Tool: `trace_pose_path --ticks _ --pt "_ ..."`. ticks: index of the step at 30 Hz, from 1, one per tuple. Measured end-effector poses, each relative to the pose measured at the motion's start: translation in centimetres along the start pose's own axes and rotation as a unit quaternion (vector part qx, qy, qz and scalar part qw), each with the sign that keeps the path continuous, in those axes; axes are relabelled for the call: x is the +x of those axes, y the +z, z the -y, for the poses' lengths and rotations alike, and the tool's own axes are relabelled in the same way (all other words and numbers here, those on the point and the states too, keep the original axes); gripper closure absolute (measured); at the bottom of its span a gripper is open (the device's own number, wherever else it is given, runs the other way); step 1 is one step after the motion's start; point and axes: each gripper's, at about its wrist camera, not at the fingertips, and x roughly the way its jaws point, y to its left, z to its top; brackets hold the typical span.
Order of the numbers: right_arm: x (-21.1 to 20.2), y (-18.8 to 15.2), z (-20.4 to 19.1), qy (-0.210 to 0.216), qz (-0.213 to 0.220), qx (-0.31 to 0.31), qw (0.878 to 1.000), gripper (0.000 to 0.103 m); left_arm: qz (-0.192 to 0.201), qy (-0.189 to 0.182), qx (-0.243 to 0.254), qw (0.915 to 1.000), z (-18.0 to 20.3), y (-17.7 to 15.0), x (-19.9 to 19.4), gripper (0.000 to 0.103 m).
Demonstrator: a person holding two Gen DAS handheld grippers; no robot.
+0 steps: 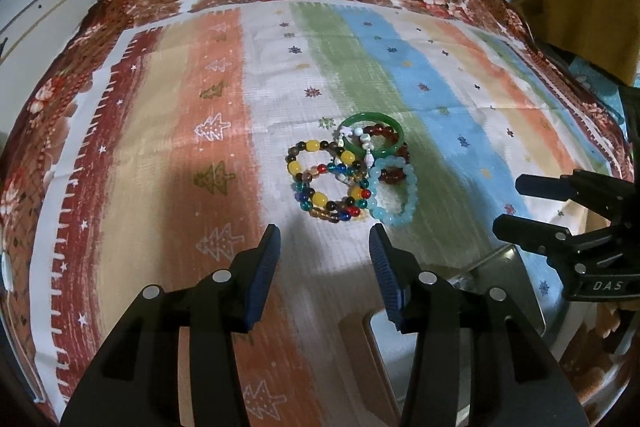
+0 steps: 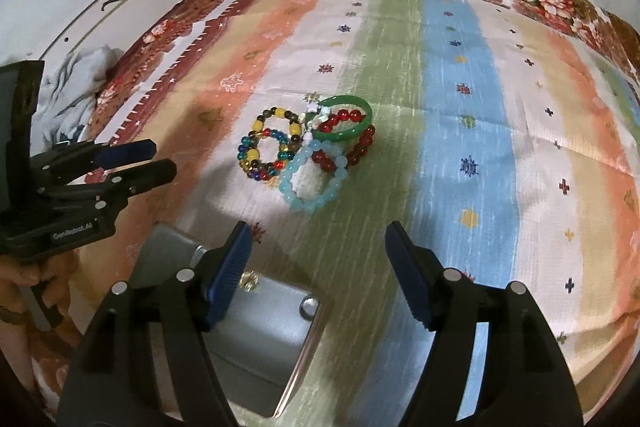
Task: Organize jewelry
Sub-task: 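Move both tools back over the pile of bracelets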
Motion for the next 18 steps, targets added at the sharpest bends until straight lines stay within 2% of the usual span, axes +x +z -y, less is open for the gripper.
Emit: trace_pose_path --ticks 18 --pt "3.4 2.9 1.9 -0.010 -0.022 0.018 1.000 0.034 -0.026 0.015 0.015 0.9994 -0.7 2.8 3.7 0.057"
